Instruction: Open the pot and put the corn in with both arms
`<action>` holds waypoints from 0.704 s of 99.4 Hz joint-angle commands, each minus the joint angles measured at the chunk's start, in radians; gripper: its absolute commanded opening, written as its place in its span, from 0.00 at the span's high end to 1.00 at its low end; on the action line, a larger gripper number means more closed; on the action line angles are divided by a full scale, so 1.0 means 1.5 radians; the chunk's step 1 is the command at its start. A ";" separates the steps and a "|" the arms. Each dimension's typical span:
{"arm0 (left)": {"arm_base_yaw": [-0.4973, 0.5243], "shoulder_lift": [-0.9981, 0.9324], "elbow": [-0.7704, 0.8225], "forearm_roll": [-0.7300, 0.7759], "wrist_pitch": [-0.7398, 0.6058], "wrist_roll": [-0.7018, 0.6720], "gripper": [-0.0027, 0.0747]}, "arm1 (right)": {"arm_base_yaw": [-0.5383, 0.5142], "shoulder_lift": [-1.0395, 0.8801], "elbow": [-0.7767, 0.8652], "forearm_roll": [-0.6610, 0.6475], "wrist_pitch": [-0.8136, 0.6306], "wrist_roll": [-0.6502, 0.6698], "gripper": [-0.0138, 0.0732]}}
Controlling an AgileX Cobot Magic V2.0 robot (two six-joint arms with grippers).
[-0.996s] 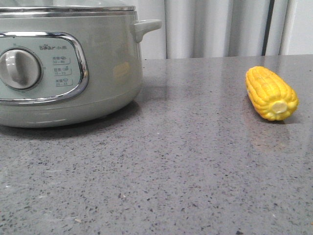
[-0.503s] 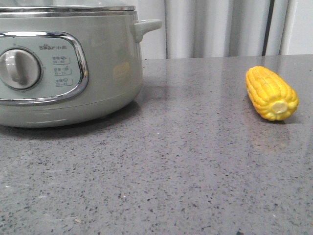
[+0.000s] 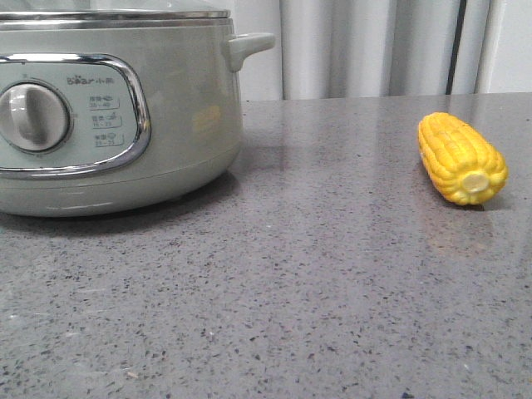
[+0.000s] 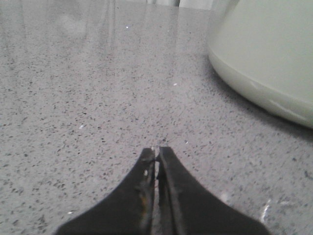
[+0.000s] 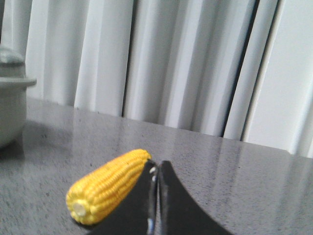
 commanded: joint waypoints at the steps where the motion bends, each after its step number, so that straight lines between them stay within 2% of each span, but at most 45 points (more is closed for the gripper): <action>1: 0.002 -0.020 0.018 -0.114 -0.086 -0.004 0.99 | -0.004 -0.015 0.011 0.086 -0.055 0.017 0.92; 12: 0.002 -0.020 0.018 -0.410 -0.163 -0.004 0.99 | -0.004 -0.015 0.011 0.236 -0.056 0.017 0.92; 20: 0.002 -0.020 0.018 -0.505 -0.207 -0.004 0.99 | -0.004 -0.015 0.010 0.261 -0.076 0.017 0.92; 30: 0.002 -0.020 0.018 -0.554 -0.233 -0.004 0.99 | -0.004 -0.015 -0.003 0.277 -0.088 0.027 0.92; 42: 0.002 -0.020 0.005 -0.525 -0.253 0.008 0.99 | -0.004 -0.015 -0.045 0.310 -0.040 0.031 0.92; 58: 0.002 0.002 -0.078 -0.326 -0.159 0.022 0.99 | -0.004 0.009 -0.151 0.297 0.154 0.031 0.92; 70: 0.002 0.058 -0.154 -0.213 -0.095 0.027 0.99 | -0.004 0.067 -0.237 0.237 0.284 0.029 0.91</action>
